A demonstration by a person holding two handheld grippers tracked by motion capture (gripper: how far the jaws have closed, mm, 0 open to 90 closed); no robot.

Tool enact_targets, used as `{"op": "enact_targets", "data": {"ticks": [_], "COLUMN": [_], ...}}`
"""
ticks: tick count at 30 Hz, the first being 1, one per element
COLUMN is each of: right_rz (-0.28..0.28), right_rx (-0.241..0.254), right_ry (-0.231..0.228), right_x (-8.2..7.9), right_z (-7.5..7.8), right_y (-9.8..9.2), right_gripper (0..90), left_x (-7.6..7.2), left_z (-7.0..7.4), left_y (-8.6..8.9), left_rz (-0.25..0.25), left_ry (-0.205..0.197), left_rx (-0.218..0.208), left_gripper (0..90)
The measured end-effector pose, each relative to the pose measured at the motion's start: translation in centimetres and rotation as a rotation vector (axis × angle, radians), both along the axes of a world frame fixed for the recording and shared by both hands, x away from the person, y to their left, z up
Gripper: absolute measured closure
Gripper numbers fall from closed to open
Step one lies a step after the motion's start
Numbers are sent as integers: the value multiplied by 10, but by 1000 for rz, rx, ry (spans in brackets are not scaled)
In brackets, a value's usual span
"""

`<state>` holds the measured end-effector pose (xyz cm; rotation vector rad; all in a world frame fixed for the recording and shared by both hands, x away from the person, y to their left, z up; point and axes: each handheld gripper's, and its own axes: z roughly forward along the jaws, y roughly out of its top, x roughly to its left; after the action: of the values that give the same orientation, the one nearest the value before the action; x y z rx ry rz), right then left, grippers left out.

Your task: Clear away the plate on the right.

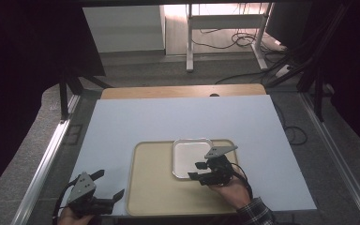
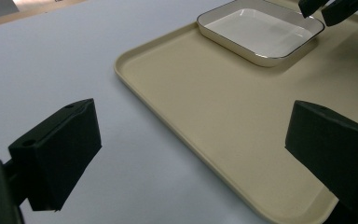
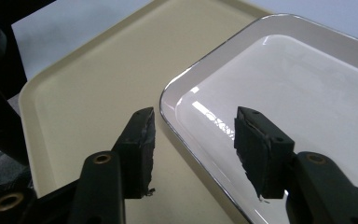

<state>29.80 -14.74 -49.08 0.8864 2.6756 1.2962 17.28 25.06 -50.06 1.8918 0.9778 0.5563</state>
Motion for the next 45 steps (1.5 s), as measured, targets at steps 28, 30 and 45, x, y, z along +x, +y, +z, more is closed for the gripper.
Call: {"op": "enact_targets", "data": {"ticks": [28, 30, 45], "right_rz": [-91, -89, -128], "right_rx": [-17, -25, -43], "right_ry": [-131, -142, -184], "right_x": [-2, -3, -9], "right_z": [15, 16, 22], "right_y": [-22, -25, -46], "right_gripper": [159, 146, 72], "left_x": [0, 0, 0], "left_z": [0, 0, 0], "left_y": [1, 1, 1], "left_rz": [1, 1, 1], "left_ry": [0, 1, 0], "left_rx": [-3, -3, -3], "left_gripper": [31, 31, 31]}}
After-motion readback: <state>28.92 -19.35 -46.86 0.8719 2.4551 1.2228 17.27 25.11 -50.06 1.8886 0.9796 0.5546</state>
